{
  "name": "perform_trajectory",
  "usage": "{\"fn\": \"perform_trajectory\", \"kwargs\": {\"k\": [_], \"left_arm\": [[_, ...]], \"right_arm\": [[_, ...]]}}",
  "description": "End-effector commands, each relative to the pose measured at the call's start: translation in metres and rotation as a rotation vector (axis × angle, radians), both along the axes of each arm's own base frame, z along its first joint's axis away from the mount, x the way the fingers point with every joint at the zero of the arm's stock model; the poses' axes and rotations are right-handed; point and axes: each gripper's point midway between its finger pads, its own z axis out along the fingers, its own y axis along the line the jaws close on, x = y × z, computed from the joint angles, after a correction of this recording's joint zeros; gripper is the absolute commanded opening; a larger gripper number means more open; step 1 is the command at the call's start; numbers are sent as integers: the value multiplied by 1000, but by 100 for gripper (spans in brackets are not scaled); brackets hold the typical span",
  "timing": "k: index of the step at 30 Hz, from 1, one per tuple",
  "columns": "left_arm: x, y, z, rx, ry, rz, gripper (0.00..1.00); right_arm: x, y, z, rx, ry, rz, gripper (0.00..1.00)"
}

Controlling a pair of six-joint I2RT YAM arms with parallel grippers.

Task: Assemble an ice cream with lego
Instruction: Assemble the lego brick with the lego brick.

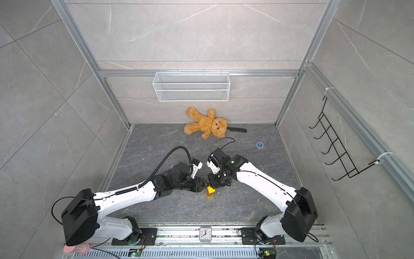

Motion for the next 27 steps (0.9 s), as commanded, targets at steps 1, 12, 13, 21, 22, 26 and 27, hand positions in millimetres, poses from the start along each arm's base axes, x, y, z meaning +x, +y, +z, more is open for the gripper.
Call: {"fn": "perform_trajectory", "kwargs": {"k": [1, 12, 13, 21, 22, 26, 27], "left_arm": [[-10, 21, -22, 102, 35, 14, 33], [-4, 17, 2, 56, -21, 22, 37], [-2, 18, 5, 58, -32, 27, 37], [6, 28, 27, 72, -112, 64, 39], [7, 30, 29, 76, -122, 68, 38], [8, 39, 31, 95, -143, 91, 39], [8, 41, 30, 102, -147, 96, 39]], "right_arm": [[-11, -26, -19, -146, 58, -29, 21], [-4, -16, 1, -72, 7, -36, 26], [-4, -16, 2, -67, 4, -38, 26], [-1, -8, 20, -5, -28, -25, 28], [-1, -7, 23, -1, -33, -23, 28], [0, 2, 28, 41, -32, -11, 30], [0, 5, 28, 49, -29, -6, 30]]}}
